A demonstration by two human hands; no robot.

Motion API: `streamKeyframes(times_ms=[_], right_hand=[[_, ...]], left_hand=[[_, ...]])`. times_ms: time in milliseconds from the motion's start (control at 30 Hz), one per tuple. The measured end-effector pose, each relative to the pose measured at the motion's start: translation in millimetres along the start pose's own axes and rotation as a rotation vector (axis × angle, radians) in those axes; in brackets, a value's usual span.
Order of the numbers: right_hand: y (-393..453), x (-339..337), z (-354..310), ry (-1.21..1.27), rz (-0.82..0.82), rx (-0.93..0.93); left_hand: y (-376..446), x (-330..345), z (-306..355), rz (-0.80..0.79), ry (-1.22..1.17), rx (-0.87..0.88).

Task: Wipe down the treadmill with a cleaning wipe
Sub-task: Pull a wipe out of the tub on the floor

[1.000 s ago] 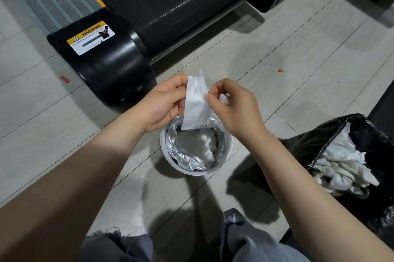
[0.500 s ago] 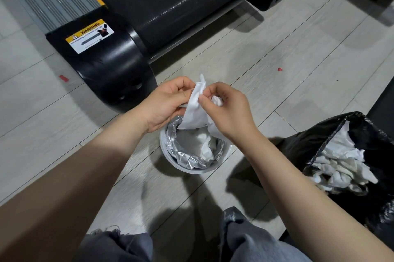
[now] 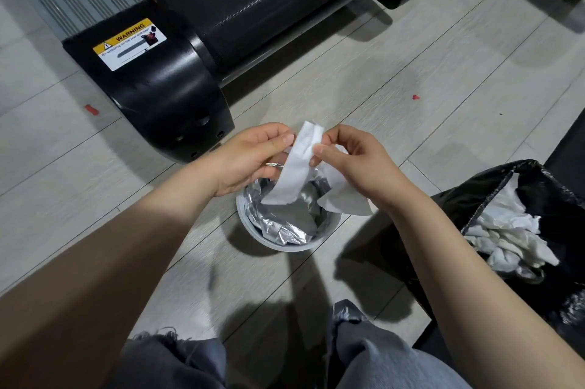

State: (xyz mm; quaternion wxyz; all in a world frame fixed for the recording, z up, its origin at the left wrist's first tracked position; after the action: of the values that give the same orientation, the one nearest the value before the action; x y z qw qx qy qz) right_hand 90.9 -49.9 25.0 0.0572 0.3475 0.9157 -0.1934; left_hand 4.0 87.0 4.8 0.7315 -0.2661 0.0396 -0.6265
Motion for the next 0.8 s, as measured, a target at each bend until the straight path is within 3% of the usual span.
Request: streamKeyframes(times_ms=[433, 567, 700, 800], right_hand=[[-6, 13, 15, 0.156, -0.100, 0.088], [-8, 7, 18, 0.245, -0.110, 0.158], [-9, -23, 13, 0.356, 0.021, 0.167], [-10, -49, 11, 0.399, 0.182, 0.154]], left_hand=[[2, 6, -6, -0.040, 0.317, 0.020], [2, -4, -11, -0.011, 0.298, -0.027], [1, -20, -15, 0.010, 0.301, -0.051], [-1, -27, -22, -0.033, 0.487, -0.071]])
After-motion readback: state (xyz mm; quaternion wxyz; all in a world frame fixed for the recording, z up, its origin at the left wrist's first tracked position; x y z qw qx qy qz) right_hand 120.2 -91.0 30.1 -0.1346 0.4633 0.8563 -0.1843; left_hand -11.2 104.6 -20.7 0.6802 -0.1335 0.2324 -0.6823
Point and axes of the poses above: each hand's wrist, its own y-axis towards the middle knuckle, its own x-axis out of the palm, z = x × y, the point moved 6 cm from there along y, towards the middle knuckle, and after that the axes turned 3 degrees about x, right-handed, at the moved point
